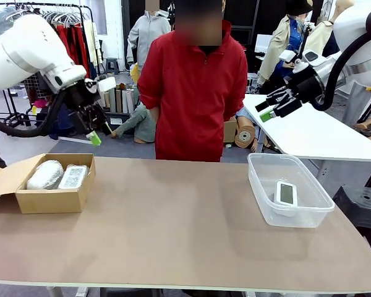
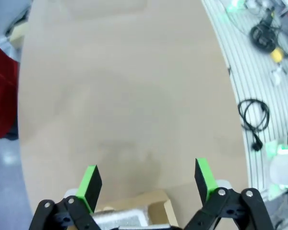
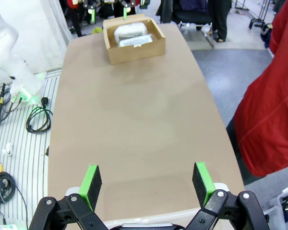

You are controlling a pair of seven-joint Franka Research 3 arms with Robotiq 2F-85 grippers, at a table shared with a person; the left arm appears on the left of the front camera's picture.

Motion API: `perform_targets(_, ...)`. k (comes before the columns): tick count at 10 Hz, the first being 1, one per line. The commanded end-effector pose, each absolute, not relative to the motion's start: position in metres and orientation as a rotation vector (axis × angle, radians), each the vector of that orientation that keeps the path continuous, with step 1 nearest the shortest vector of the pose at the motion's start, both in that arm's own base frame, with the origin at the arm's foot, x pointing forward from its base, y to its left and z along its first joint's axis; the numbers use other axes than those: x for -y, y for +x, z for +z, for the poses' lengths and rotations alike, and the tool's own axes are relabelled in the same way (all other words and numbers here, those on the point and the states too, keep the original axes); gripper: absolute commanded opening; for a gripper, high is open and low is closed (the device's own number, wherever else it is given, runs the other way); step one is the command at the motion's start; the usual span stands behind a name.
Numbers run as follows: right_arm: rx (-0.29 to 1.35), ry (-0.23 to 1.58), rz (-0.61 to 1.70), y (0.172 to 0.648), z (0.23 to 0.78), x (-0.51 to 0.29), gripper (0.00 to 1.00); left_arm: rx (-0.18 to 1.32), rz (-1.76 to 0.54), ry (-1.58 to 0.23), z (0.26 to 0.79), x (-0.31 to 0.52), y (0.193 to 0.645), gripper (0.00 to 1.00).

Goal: Separate and place wrapped and unwrapped clocks.
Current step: If the picked Digital clock is wrapped, place it in the Package Box ; if not, place it in the Organizing box.

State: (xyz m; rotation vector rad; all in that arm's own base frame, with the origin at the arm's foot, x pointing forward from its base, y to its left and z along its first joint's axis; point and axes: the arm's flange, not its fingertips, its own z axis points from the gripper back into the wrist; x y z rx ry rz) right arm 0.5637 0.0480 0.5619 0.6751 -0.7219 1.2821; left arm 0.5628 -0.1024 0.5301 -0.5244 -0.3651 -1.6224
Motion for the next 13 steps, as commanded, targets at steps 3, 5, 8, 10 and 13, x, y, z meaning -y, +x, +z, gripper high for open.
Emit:
perform_targets(3, 0.725, 0.672, 1.286, 0.561, 0.563, -0.049, 1.00, 0.594, -1.582, -0.590, 0.555, 0.090, 0.557, 1.00)
perform_targets(5, 0.725, 0.672, 1.286, 0.561, 0.563, -0.049, 1.00, 0.693, -1.611, -0.592, 0.561, 0.083, 0.553, 1.00)
perform_targets(8, 0.725, 0.672, 1.286, 0.561, 0.563, -0.049, 1.00, 0.725, -1.622, -0.647, 0.560, 0.071, 0.553, 1.00)
perform_targets(10, 0.725, 0.672, 1.286, 0.561, 0.563, -0.049, 1.00, 0.722, -1.599, -0.658, 0.558, 0.068, 0.556, 1.00)
perform_targets(13, 0.725, 0.672, 1.286, 0.561, 0.563, -0.049, 1.00, 0.696, -1.611, -0.621, 0.562, 0.073, 0.559, 1.00)
